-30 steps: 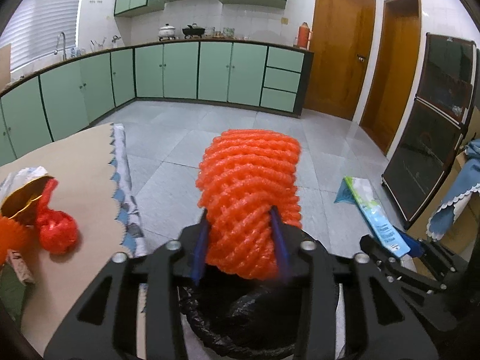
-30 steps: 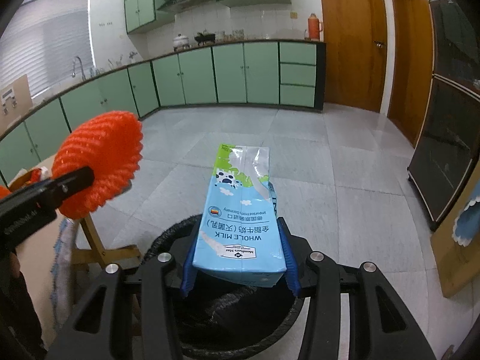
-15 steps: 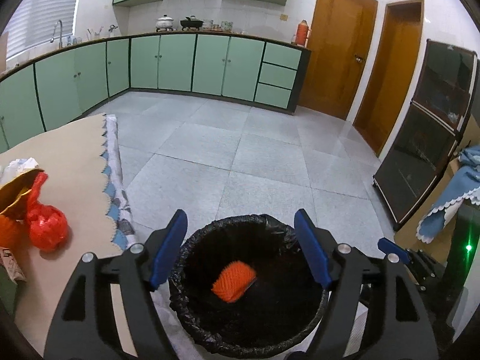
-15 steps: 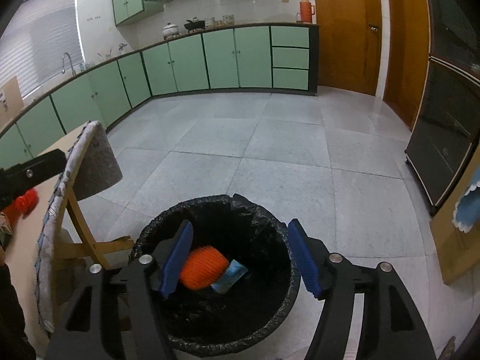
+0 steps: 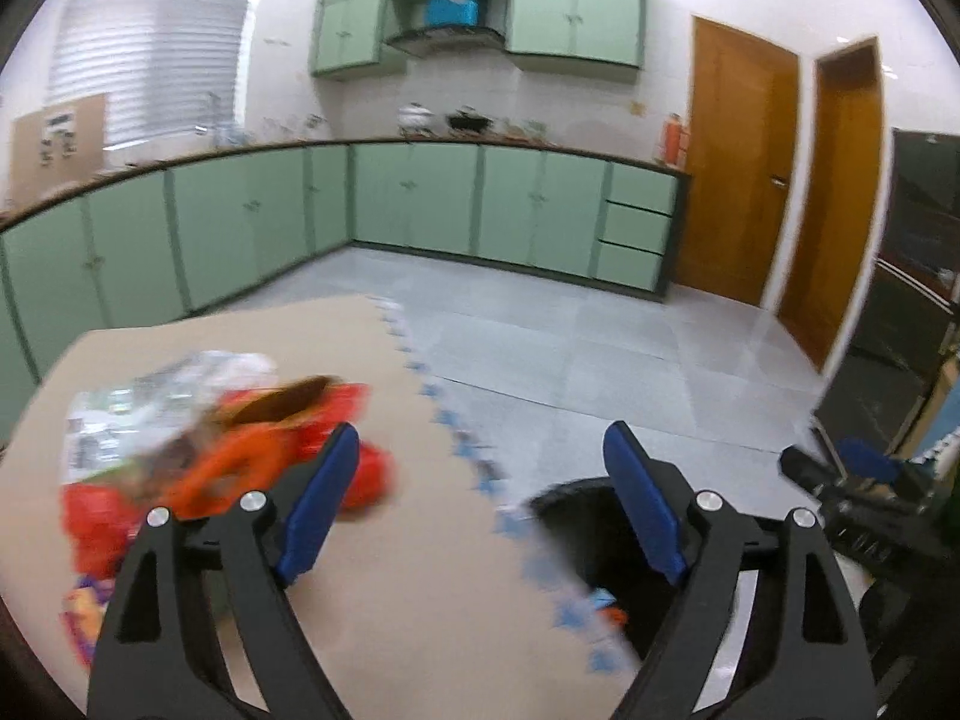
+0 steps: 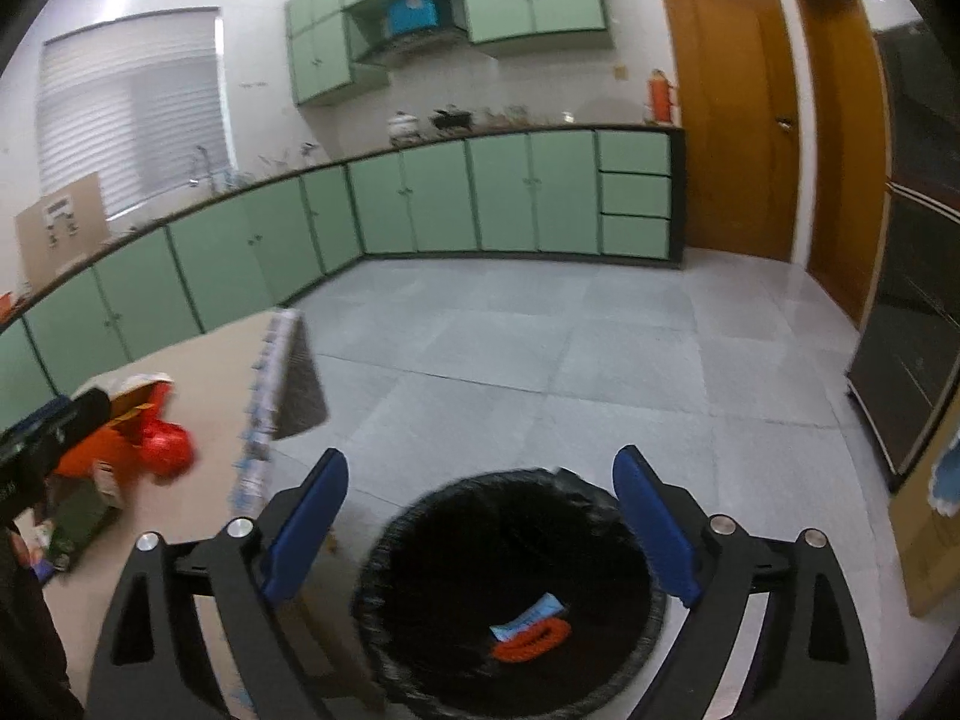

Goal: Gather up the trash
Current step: 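Move both open grippers back to the trash pile on the table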

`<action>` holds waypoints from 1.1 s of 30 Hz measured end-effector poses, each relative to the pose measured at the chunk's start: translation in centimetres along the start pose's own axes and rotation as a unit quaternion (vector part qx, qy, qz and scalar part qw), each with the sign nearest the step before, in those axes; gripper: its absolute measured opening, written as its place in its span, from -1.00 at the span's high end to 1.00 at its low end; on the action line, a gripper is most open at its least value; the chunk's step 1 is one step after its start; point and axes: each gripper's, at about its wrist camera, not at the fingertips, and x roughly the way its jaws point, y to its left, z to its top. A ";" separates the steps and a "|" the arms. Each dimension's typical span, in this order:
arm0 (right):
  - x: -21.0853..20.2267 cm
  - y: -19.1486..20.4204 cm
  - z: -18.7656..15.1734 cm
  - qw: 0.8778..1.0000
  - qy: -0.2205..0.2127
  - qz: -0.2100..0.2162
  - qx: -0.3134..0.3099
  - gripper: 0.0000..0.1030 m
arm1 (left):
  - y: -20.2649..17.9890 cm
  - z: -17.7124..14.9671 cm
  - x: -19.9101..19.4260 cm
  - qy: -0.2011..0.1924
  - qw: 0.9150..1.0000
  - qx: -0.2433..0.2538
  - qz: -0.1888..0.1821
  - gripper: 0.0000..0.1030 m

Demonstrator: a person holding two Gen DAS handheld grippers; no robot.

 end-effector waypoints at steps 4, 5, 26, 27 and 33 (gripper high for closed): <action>-0.1 3.8 0.1 0.999 -0.008 0.033 -0.020 -0.72 | 4.2 -0.3 -2.7 -0.023 0.998 -0.015 0.059 -0.57; -0.1 4.5 0.1 0.999 -0.008 0.040 -0.024 -0.72 | 5.0 -0.3 -3.2 -0.027 0.997 -0.017 0.071 -0.57; 0.7 15.7 -1.0 0.989 -0.003 0.116 -0.090 -0.72 | 13.8 -4.4 -3.6 0.003 0.990 -0.051 0.129 -0.42; 0.7 16.0 -1.1 0.989 -0.003 0.117 -0.092 -0.72 | 14.0 -4.5 -3.7 0.002 0.990 -0.052 0.128 -0.41; 0.9 17.8 -1.2 0.986 0.001 0.128 -0.107 -0.72 | 15.4 -4.6 -4.4 -0.005 0.990 -0.061 0.129 -0.31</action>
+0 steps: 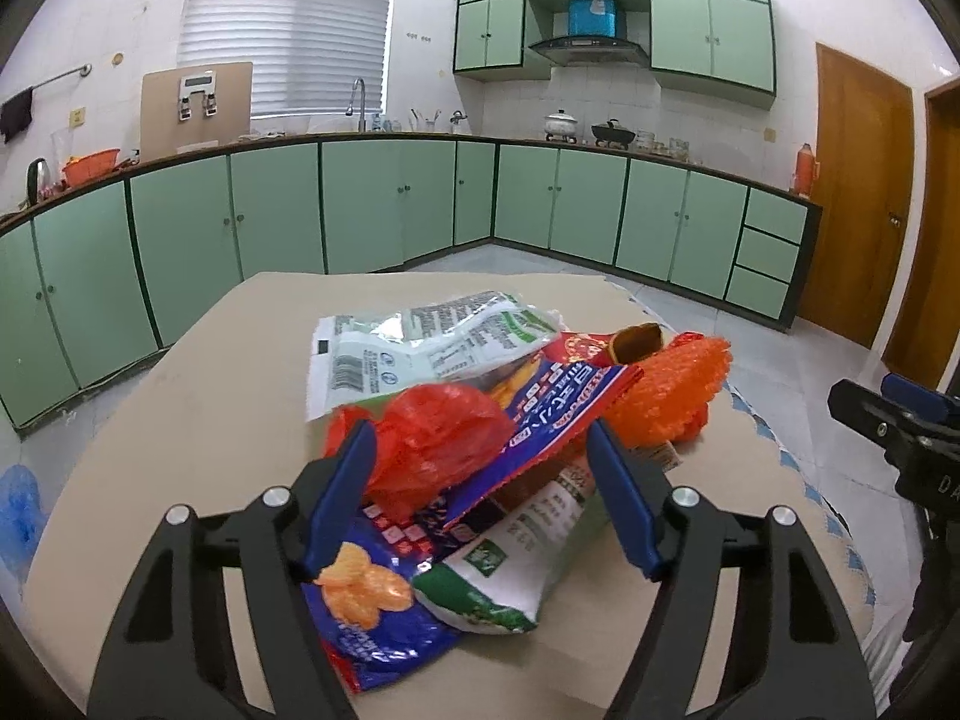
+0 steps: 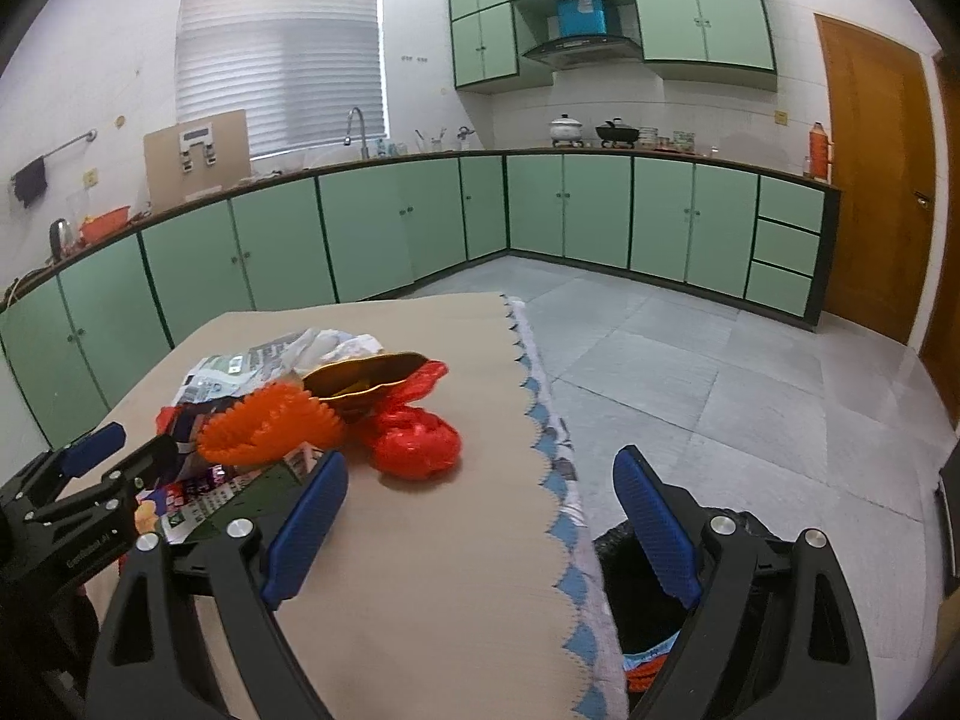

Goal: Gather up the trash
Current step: 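Move both open grippers back to the trash pile on the table, then grasp the snack wrapper with the left gripper while the right gripper grasps another orange foam net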

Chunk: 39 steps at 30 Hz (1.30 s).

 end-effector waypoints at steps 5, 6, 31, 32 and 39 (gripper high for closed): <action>0.3 1.6 0.3 1.000 -0.001 0.013 -0.013 -0.72 | 1.0 0.2 0.1 0.004 1.000 -0.013 0.001 -0.19; 0.3 1.8 0.3 1.000 -0.001 0.016 -0.015 -0.72 | 1.0 0.3 0.1 0.003 1.000 -0.014 0.001 -0.18; 1.5 5.4 2.2 0.998 -0.007 0.050 -0.031 -0.71 | 0.4 0.0 -2.3 -0.034 0.999 -0.007 -0.035 0.98; 1.7 5.7 2.2 0.998 -0.007 0.051 -0.032 -0.71 | 0.7 0.0 -2.4 -0.035 0.999 -0.008 -0.032 0.98; 2.8 7.3 3.3 0.997 -0.001 0.075 -0.029 -0.71 | 1.1 0.2 -2.3 -0.037 0.999 -0.011 -0.030 0.98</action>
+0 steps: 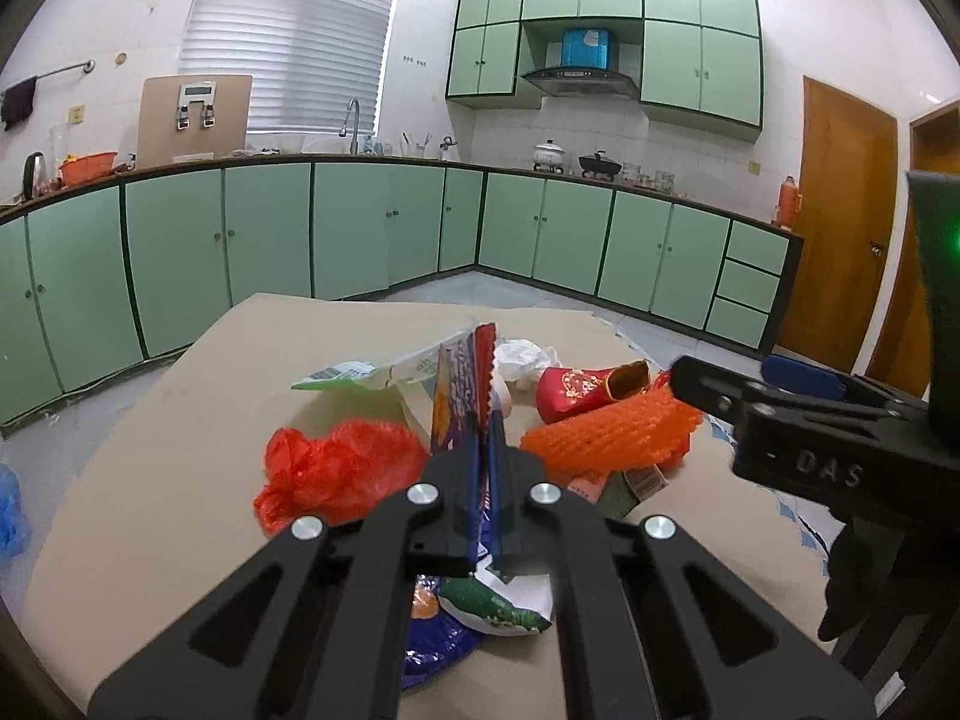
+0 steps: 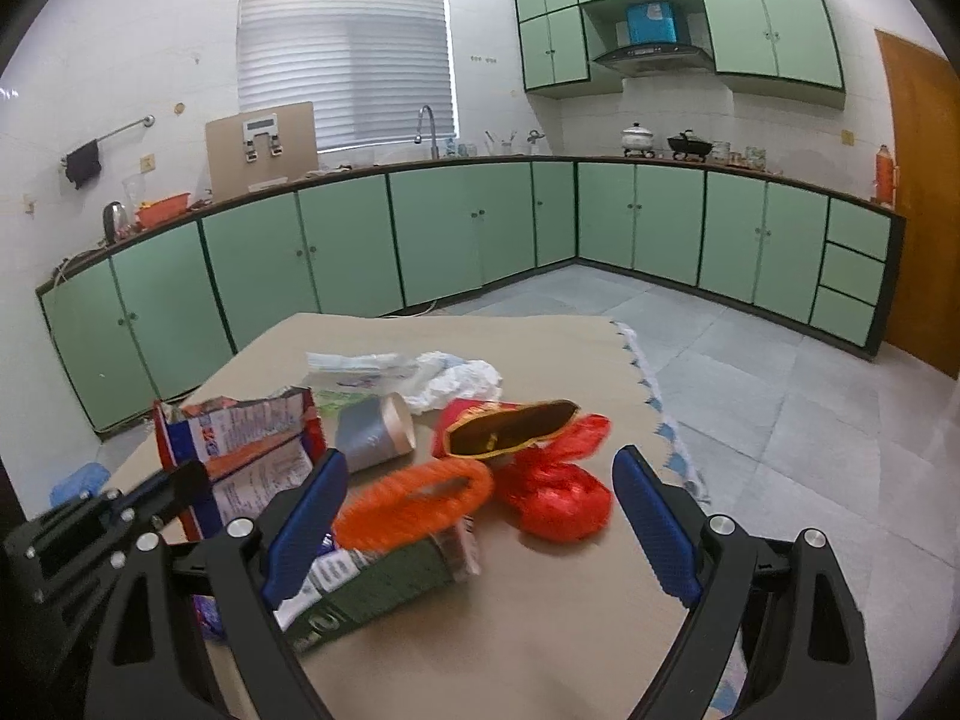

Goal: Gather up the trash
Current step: 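Grasp the snack wrapper with the left gripper while the right gripper grasps another orange foam net, then carry the wrapper and foam net over the black bin while opening both grippers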

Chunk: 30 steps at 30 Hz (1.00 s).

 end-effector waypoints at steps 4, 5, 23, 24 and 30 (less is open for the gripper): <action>1.4 0.7 0.3 1.000 0.016 -0.005 -0.013 -0.71 | 0.0 -0.1 0.4 0.006 1.000 -0.002 0.000 0.98; 1.7 0.7 0.2 1.000 0.020 -0.005 -0.012 -0.71 | 0.3 -0.2 0.4 0.007 1.000 -0.003 0.000 0.98; 3.5 1.9 -0.8 0.995 0.068 0.077 -0.016 0.75 | 1.1 -0.5 1.3 0.019 1.000 -0.007 -0.001 0.98; 3.3 1.9 -0.7 0.994 0.066 0.080 -0.017 0.76 | 1.1 -0.5 1.3 0.019 1.000 -0.007 -0.001 0.98; 1.3 2.0 0.1 0.995 0.038 0.093 -0.024 0.77 | 0.6 0.0 0.7 0.012 1.000 -0.007 -0.004 0.98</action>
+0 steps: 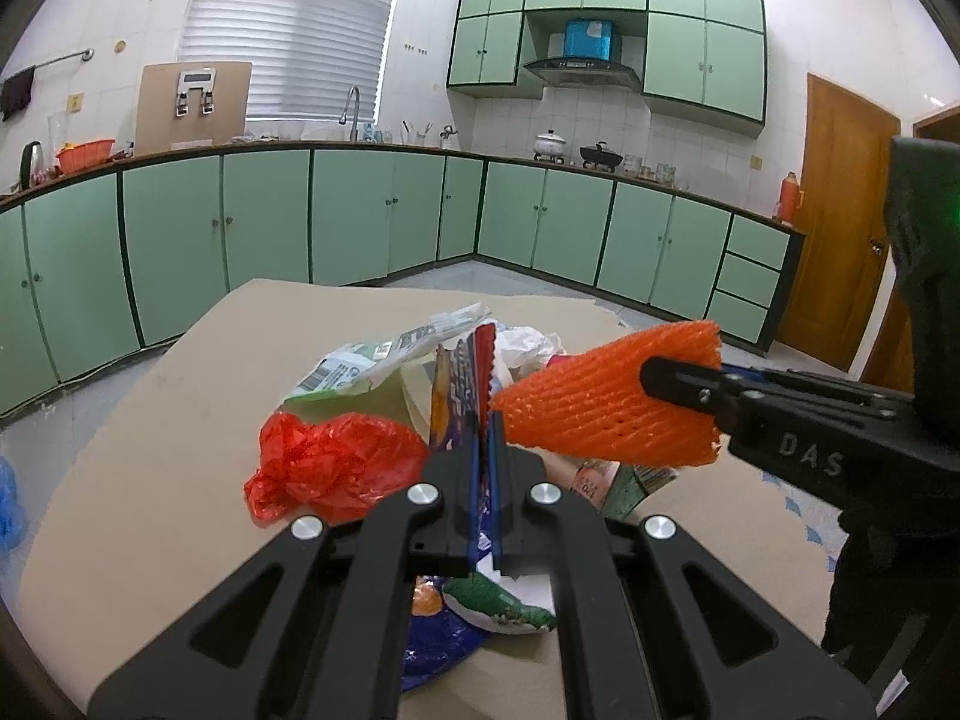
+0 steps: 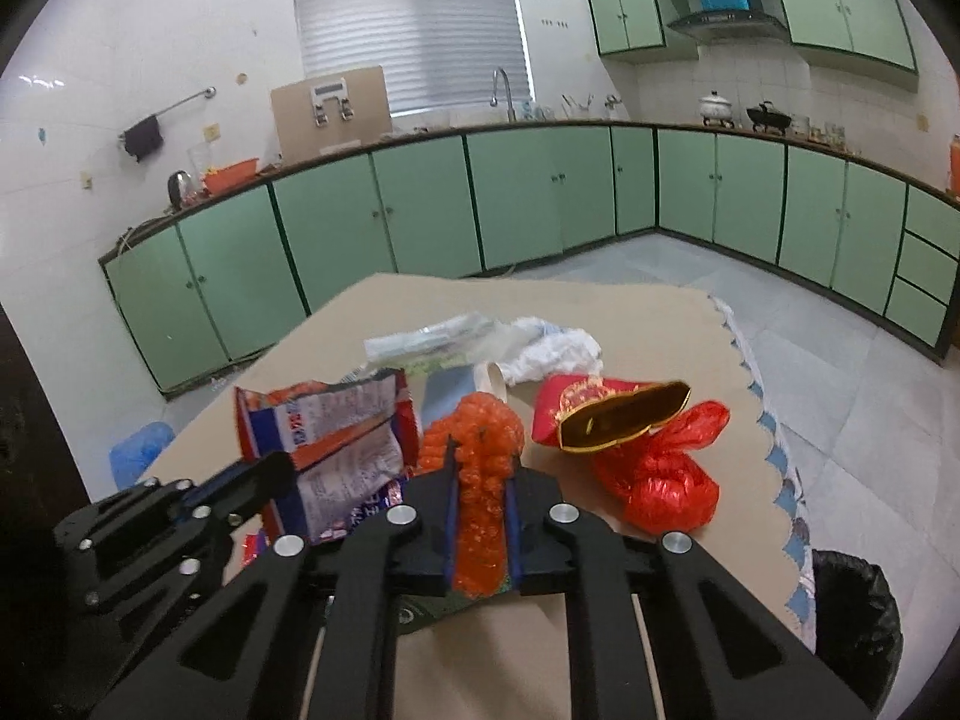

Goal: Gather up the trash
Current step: 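Carry the wrapper and foam net over the black bin while opening both grippers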

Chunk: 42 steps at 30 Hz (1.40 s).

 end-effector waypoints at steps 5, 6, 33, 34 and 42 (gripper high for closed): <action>-1.8 -0.4 0.6 1.000 -0.021 -0.003 0.003 0.77 | -0.8 0.5 -0.7 -0.011 1.000 0.006 -0.007 0.98; -2.3 -0.5 0.7 1.000 -0.026 -0.005 0.002 0.77 | -0.9 0.6 -0.8 -0.012 1.000 0.006 -0.009 0.98; -10.9 -6.8 0.4 0.992 -0.079 -0.095 0.033 0.77 | -10.1 2.7 -2.1 -0.044 0.994 0.049 -0.087 0.98; -11.3 -7.2 0.2 0.991 -0.080 -0.101 0.036 0.77 | -10.7 2.7 -2.1 -0.044 0.993 0.052 -0.092 0.98; -13.8 -10.8 -1.1 0.984 -0.085 -0.146 0.063 0.77 | -14.6 2.6 -1.0 -0.037 0.990 0.059 -0.125 0.98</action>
